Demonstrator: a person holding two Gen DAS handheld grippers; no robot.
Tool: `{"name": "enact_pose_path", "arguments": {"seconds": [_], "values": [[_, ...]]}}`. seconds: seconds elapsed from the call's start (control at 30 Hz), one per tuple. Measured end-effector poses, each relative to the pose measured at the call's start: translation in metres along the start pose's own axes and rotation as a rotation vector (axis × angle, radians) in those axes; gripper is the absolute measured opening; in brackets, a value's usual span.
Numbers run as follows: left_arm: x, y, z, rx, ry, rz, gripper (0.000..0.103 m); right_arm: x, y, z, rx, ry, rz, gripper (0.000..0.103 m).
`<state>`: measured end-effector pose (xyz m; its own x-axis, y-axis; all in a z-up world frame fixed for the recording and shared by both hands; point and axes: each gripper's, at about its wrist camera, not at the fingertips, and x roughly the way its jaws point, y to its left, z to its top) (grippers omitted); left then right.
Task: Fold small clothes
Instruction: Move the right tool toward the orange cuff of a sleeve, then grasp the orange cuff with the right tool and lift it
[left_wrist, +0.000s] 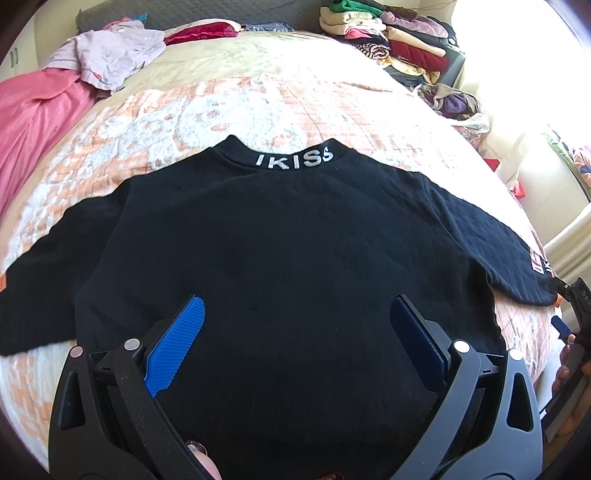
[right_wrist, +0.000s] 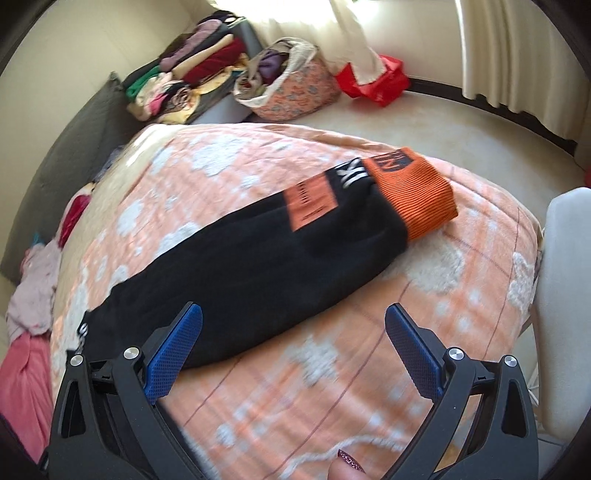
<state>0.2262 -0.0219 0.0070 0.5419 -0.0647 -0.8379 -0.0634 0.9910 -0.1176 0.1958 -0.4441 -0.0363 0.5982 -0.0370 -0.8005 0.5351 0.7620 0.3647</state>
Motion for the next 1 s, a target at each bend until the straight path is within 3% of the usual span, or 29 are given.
{"name": "enact_pose_path", "arguments": {"seconds": [0.3, 0.63, 0.77, 0.87, 1.0], "values": [[0.012, -0.005, 0.013, 0.007, 0.004, -0.014, 0.095, 0.031, -0.027, 0.029, 0.095, 0.0, -0.016, 0.099], [0.03, -0.004, 0.02, -0.003, 0.026, -0.01, 0.095, 0.05, -0.023, 0.049, 0.071, -0.058, -0.039, 0.096], [0.037, -0.001, 0.02, -0.011, 0.038, -0.011, 0.095, 0.051, -0.023, 0.053, 0.082, -0.076, -0.015, 0.065], [0.04, 0.002, 0.022, -0.02, 0.042, -0.019, 0.095, 0.048, -0.022, 0.053, 0.083, -0.093, 0.055, 0.041], [0.039, 0.005, 0.023, -0.026, 0.036, -0.019, 0.095, 0.041, -0.006, 0.052, 0.028, -0.107, 0.119, 0.026]]}}
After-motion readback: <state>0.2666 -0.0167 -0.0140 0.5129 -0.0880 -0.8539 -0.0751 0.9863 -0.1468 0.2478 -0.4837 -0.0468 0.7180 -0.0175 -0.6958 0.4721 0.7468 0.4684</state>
